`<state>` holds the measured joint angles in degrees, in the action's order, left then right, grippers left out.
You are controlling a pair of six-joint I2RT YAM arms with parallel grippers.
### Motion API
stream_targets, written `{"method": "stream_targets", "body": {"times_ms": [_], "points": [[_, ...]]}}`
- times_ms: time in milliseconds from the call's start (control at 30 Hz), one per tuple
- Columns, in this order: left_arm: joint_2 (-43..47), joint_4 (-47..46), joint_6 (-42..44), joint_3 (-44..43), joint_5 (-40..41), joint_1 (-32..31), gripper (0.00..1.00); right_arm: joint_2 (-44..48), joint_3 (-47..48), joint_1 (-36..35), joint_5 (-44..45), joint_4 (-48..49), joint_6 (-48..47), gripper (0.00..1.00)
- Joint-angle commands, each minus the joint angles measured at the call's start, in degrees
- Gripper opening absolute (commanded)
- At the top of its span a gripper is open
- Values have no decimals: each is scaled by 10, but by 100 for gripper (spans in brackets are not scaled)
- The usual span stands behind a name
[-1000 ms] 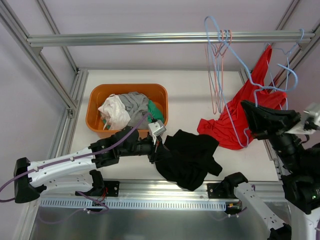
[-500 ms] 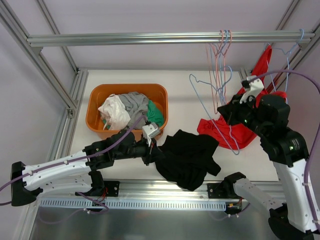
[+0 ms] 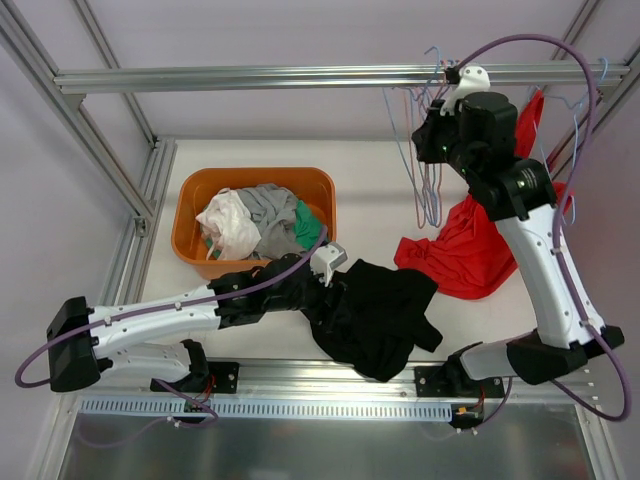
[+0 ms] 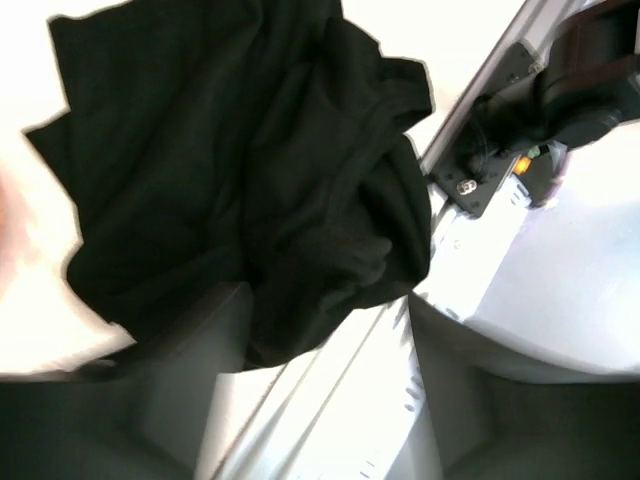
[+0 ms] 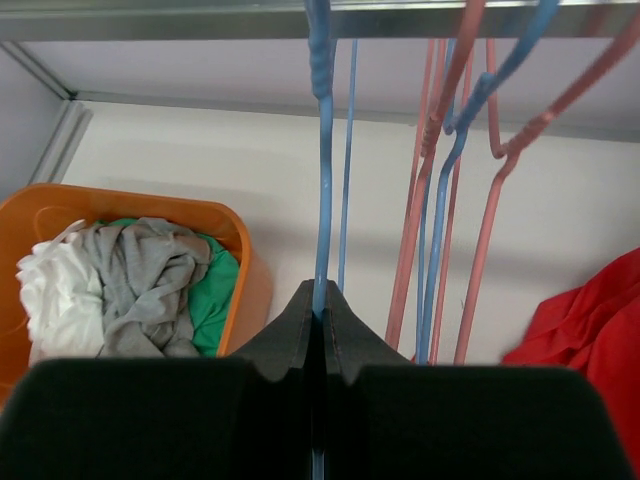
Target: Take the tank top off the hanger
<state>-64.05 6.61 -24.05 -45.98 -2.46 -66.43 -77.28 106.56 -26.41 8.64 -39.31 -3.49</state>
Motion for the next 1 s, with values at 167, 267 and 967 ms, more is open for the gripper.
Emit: {"method": "stream_targets", "body": {"times_ms": [167,267,967], "points": [[28,-7,-18,-11,20,-14,99,-46,46,-3,74,30,-6,0],[45,-5,-18,2,21,-14,99,-50,35,-5,73,29,-2,0],[59,0,-18,26,26,-24,99,-84,67,-11,76,71,-23,0]]}}
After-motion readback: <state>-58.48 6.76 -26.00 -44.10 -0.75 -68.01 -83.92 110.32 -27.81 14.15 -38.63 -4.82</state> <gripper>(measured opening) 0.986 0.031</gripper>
